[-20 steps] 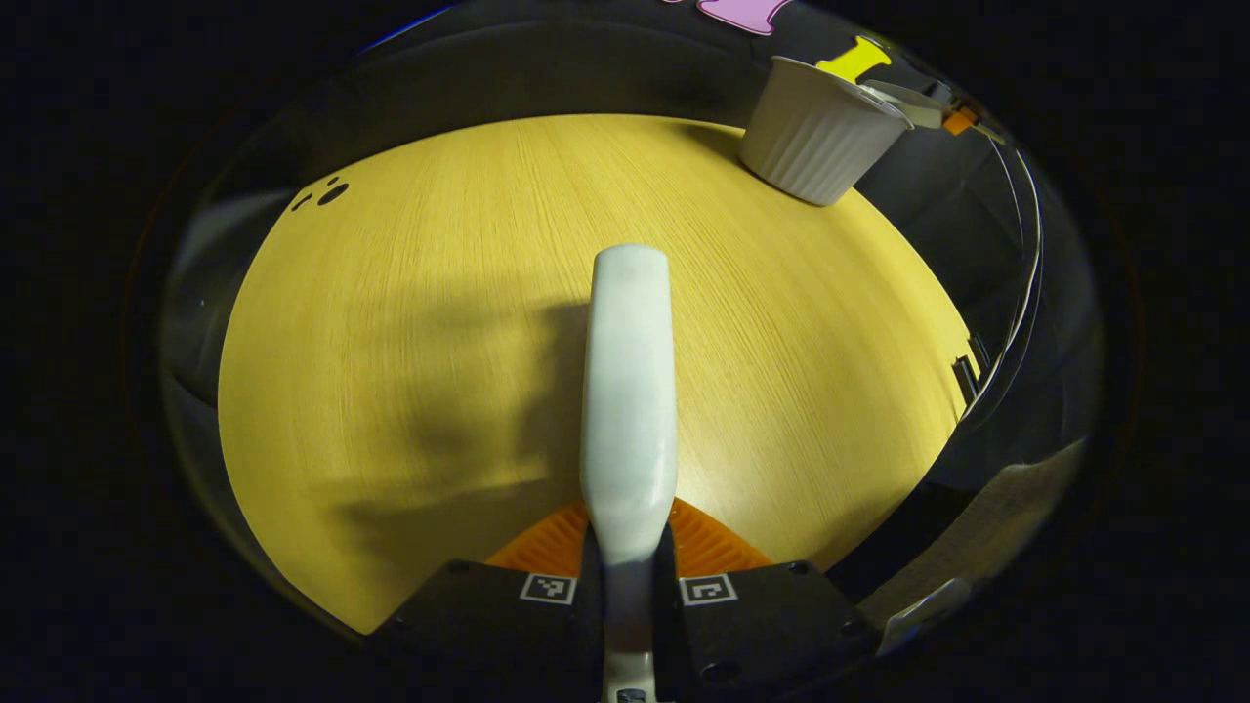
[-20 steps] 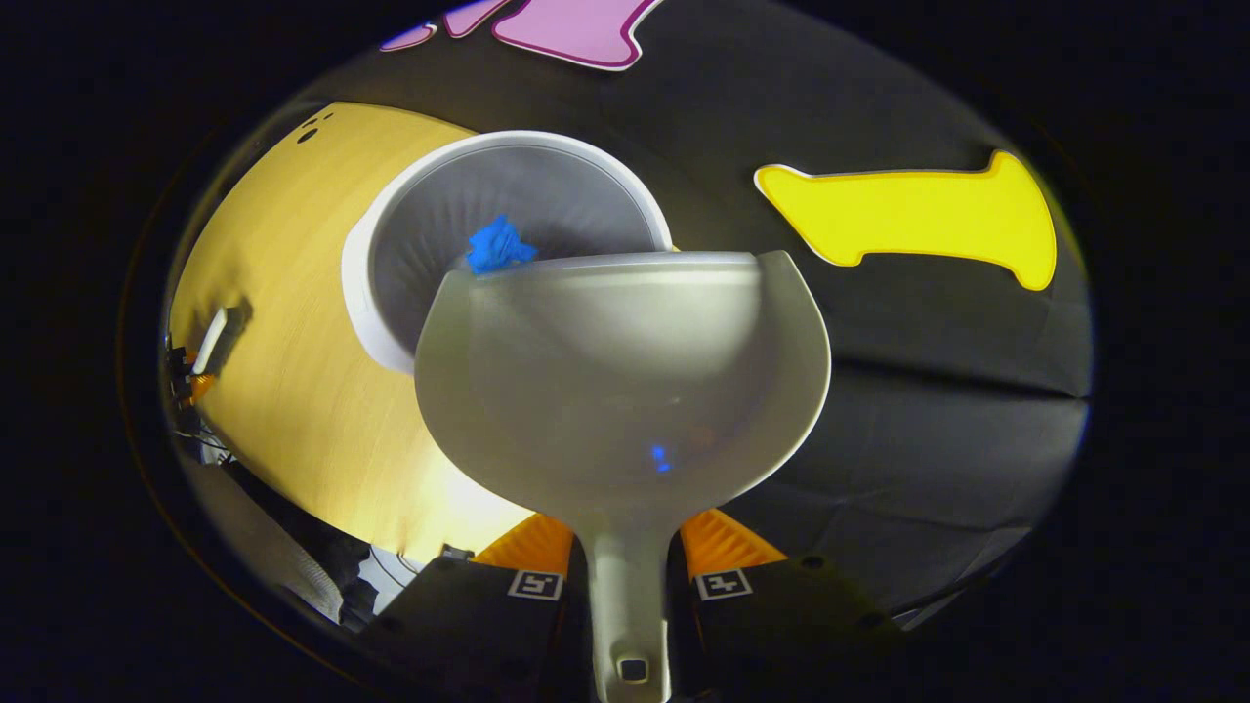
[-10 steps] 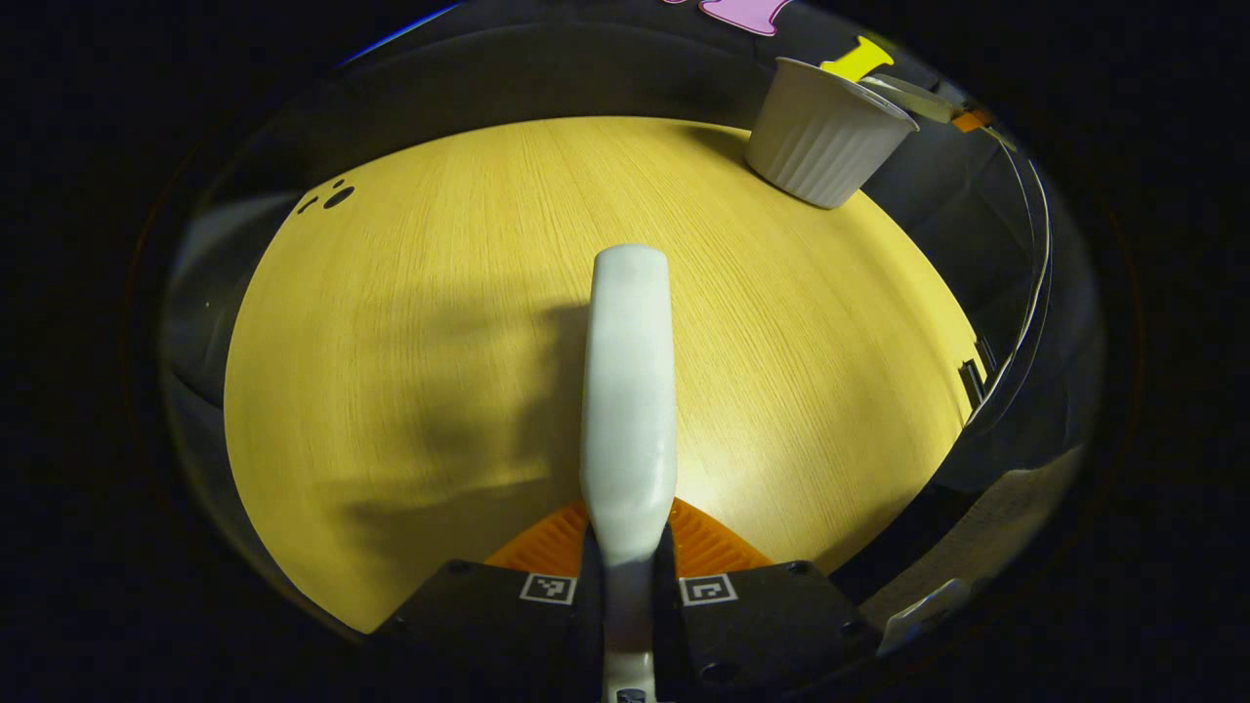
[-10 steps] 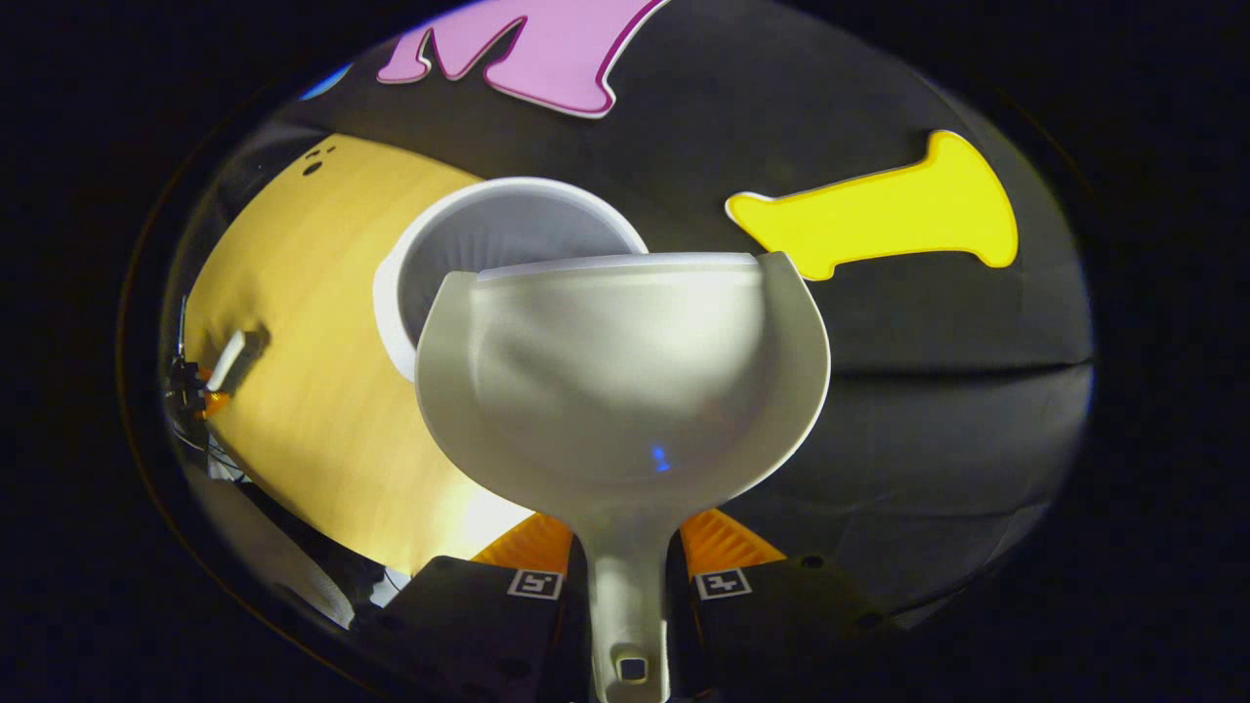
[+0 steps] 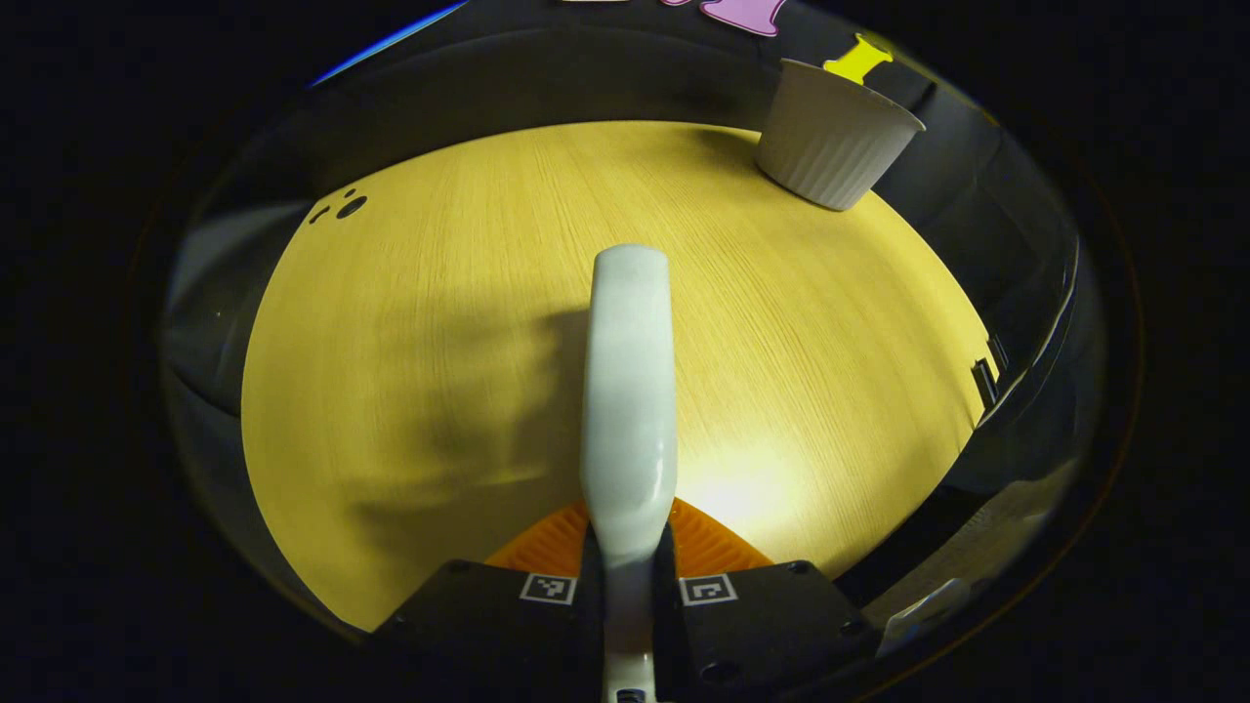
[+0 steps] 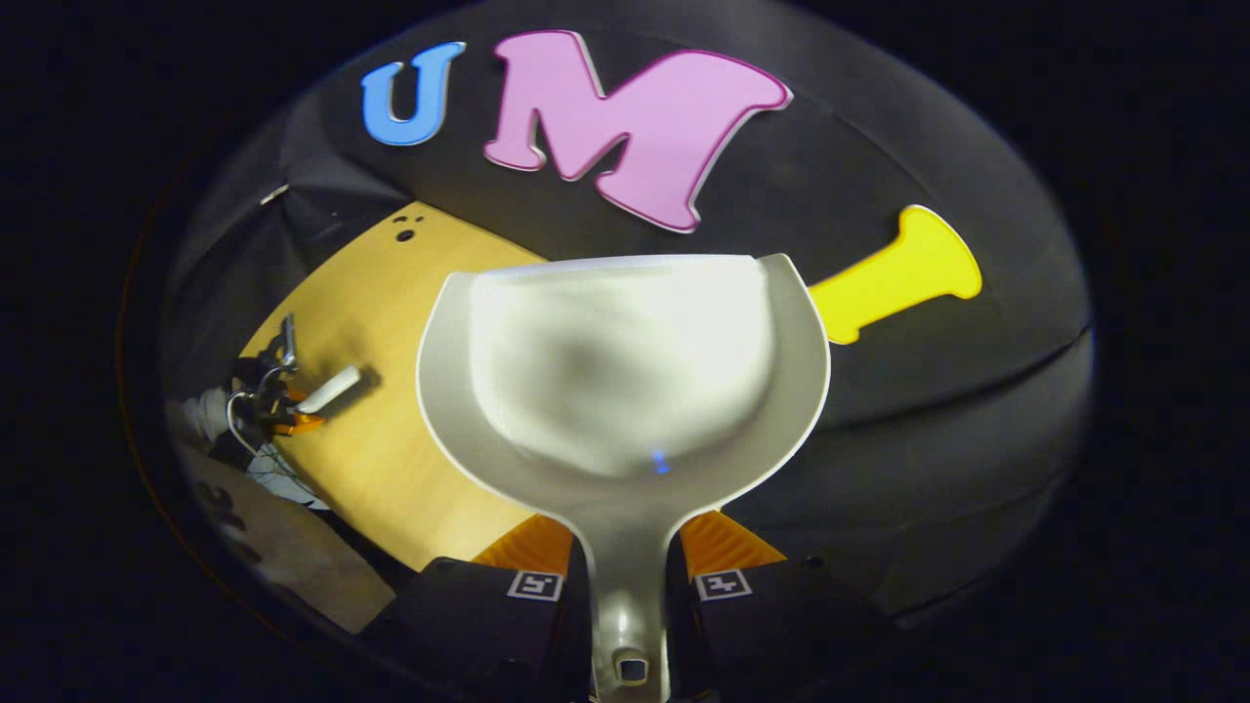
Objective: Pick up the small broom and dustpan from the desktop, sweep the trash into the dustpan with the broom, and then empty the trash into the garbage bin.
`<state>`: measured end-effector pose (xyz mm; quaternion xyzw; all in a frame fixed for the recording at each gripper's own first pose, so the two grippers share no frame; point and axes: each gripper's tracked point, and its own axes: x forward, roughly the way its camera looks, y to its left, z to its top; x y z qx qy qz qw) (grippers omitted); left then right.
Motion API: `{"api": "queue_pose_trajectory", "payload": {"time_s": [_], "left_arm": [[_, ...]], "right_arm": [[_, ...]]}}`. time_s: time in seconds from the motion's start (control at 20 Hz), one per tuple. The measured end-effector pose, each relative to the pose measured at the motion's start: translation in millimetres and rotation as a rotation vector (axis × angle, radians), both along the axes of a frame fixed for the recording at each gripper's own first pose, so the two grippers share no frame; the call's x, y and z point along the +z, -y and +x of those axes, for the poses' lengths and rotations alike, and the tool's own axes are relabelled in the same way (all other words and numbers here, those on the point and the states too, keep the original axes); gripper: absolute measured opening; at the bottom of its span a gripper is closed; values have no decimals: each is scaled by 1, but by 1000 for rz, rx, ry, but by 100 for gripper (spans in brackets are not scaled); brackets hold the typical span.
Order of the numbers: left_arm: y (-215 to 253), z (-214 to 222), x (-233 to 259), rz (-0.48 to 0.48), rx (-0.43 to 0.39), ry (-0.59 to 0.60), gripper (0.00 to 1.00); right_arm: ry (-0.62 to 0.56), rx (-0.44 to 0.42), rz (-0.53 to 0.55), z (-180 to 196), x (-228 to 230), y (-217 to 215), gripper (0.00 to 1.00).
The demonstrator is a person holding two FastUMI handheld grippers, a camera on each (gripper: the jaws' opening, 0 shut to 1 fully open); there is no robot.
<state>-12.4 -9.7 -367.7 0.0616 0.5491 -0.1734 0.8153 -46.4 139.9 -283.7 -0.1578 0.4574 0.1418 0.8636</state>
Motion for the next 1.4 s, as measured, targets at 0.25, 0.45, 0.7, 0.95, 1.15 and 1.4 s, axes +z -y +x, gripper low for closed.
{"api": "queue_pose_trajectory", "payload": {"time_s": [0.25,0.45,0.7,0.95,1.15,1.4], "left_arm": [[-13,3,0,26,36,1,24],[-23,4,-1,44,50,0,24],[-26,7,-3,55,56,-2,24],[-28,8,-6,69,64,-1,24],[-28,9,-8,91,58,1,24],[-27,9,-12,107,71,-7,24]], "right_arm": [[-53,72,94,-58,-43,-78,34],[-144,79,143,-101,-101,-121,34],[-231,64,138,-136,-190,-155,34],[-280,21,178,-154,-260,-188,34],[-281,-41,197,-150,-294,-194,34],[-299,-100,209,-149,-322,-194,34]]}}
